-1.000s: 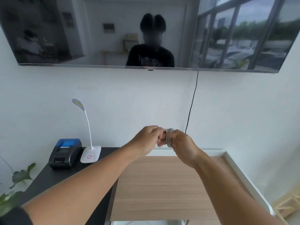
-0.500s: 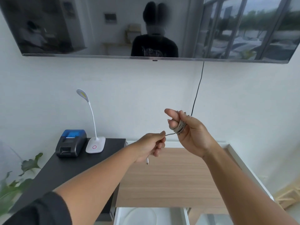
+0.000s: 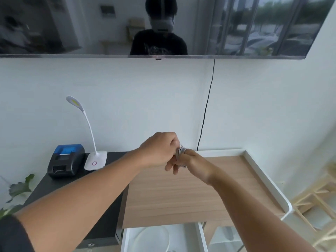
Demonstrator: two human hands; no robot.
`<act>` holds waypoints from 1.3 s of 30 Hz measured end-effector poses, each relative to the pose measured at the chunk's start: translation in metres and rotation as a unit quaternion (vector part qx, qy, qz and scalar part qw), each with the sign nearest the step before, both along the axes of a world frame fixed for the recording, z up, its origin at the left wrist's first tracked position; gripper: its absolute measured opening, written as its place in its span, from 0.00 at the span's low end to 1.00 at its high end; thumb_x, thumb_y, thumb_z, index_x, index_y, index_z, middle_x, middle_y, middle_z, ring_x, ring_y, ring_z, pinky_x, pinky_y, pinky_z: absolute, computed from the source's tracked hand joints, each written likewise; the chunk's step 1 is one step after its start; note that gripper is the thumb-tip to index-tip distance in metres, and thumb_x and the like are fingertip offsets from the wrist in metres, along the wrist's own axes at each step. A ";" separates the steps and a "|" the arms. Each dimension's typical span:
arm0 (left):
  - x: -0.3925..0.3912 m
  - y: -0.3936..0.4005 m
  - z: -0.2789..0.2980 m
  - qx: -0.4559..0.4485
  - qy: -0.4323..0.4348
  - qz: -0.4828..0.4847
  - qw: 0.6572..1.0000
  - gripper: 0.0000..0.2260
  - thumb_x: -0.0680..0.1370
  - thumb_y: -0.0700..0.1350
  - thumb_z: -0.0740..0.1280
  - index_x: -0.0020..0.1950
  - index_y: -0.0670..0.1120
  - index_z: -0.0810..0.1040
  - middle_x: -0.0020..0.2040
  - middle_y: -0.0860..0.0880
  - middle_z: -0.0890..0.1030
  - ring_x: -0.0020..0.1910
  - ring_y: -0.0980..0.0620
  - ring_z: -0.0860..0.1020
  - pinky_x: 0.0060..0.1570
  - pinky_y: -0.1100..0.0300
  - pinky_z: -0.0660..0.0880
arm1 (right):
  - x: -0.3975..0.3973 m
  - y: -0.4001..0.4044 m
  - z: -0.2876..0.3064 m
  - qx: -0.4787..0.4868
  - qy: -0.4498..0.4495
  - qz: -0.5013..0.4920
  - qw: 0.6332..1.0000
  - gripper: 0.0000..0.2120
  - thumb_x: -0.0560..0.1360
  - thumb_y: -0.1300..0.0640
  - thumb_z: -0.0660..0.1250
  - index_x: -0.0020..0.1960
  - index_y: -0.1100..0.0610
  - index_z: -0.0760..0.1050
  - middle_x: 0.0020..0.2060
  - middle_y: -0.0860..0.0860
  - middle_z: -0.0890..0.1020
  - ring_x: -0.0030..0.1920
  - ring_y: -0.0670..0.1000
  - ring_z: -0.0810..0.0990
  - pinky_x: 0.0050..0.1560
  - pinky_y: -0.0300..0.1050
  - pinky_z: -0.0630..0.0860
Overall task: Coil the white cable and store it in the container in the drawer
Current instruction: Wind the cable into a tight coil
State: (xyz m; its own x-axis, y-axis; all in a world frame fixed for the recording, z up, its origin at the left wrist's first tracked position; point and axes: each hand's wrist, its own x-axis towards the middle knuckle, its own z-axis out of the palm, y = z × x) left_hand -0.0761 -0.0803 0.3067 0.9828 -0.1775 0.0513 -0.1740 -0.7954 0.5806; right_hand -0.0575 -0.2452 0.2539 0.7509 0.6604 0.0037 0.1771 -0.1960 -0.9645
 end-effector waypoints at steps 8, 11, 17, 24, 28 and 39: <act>-0.030 -0.015 -0.060 -0.009 -0.212 0.048 0.976 0.08 0.82 0.49 0.63 0.50 0.52 0.82 0.44 0.56 0.80 0.45 0.53 0.79 0.42 0.53 0.76 | 0.005 0.010 -0.026 0.193 0.102 -0.074 0.973 0.15 0.78 0.56 0.56 0.39 0.62 0.73 0.35 0.54 0.75 0.39 0.48 0.73 0.48 0.49 0.64; -0.035 -0.020 -0.079 -0.045 -0.222 0.083 0.970 0.07 0.81 0.52 0.64 0.47 0.56 0.81 0.45 0.59 0.81 0.45 0.56 0.80 0.40 0.54 0.77 | 0.006 0.013 -0.034 0.161 0.123 -0.134 0.970 0.22 0.87 0.51 0.54 0.55 0.66 0.81 0.46 0.57 0.86 0.49 0.55 0.81 0.56 0.51 0.69; -0.033 -0.020 -0.102 -0.387 -0.014 0.239 0.890 0.20 0.67 0.60 0.79 0.46 0.49 0.77 0.37 0.58 0.79 0.34 0.60 0.77 0.36 0.66 0.73 | 0.001 0.015 -0.030 0.197 0.128 -0.140 0.962 0.23 0.88 0.51 0.52 0.61 0.63 0.81 0.59 0.56 0.87 0.63 0.56 0.83 0.65 0.50 0.73; -0.029 0.020 -0.093 -0.663 0.296 -0.053 0.685 0.21 0.76 0.53 0.69 0.67 0.46 0.75 0.60 0.44 0.78 0.62 0.43 0.76 0.65 0.41 0.69 | -0.006 0.005 -0.012 0.333 0.238 -0.010 0.912 0.20 0.85 0.50 0.56 0.58 0.59 0.84 0.52 0.54 0.89 0.54 0.52 0.87 0.58 0.46 0.80; -0.022 0.027 -0.074 -0.640 0.322 -0.105 0.690 0.15 0.84 0.52 0.58 0.59 0.45 0.80 0.46 0.47 0.82 0.50 0.47 0.81 0.67 0.40 0.68 | -0.008 0.000 -0.011 0.320 0.269 0.064 0.906 0.18 0.85 0.51 0.57 0.56 0.62 0.82 0.45 0.55 0.89 0.47 0.53 0.88 0.54 0.47 0.81; -0.016 0.011 -0.053 -0.436 0.195 -0.067 0.876 0.15 0.85 0.43 0.63 0.38 0.47 0.74 0.31 0.48 0.76 0.34 0.52 0.76 0.43 0.61 0.78 | 0.002 -0.018 -0.017 0.183 0.212 0.108 0.954 0.21 0.86 0.51 0.55 0.56 0.64 0.82 0.47 0.59 0.88 0.53 0.55 0.86 0.62 0.49 0.77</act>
